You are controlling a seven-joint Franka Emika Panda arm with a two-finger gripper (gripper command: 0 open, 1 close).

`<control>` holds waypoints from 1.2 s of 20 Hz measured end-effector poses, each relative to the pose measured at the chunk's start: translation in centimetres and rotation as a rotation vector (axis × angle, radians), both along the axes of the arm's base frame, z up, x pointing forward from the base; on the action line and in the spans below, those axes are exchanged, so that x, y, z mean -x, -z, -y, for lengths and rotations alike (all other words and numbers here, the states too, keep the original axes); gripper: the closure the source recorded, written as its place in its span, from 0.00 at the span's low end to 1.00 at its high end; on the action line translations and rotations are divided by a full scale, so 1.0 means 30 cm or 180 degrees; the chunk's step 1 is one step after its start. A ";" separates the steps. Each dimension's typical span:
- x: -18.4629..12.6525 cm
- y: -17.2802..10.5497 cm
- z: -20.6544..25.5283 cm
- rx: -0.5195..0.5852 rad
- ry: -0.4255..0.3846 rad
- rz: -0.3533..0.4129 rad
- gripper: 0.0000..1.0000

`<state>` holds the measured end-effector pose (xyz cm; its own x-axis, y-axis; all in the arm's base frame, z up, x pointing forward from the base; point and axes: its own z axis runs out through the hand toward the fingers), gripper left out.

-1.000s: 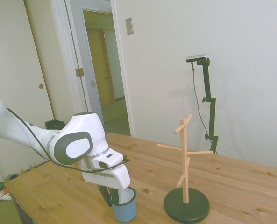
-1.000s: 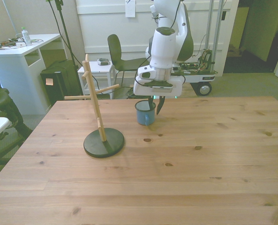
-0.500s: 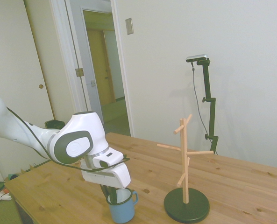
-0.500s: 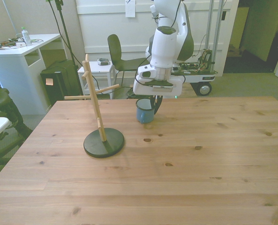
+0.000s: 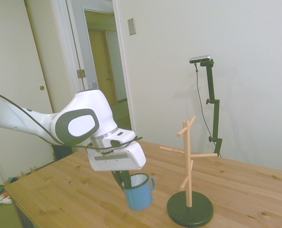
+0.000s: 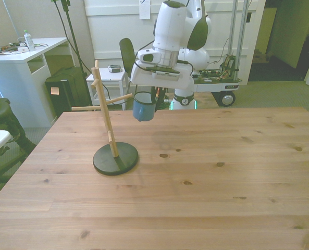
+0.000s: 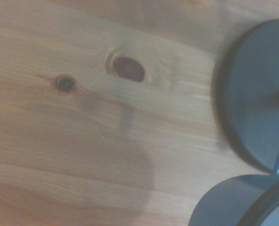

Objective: Hang the mug

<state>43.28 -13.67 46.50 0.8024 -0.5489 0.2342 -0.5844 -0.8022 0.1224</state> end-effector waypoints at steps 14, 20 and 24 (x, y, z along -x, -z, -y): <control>-0.074 -0.154 0.000 0.0085 -0.0063 0.0103 1.00; -0.068 -0.217 0.025 0.0100 -0.0034 0.0139 1.00; -0.066 -0.249 0.027 0.0113 -0.0044 0.0155 1.00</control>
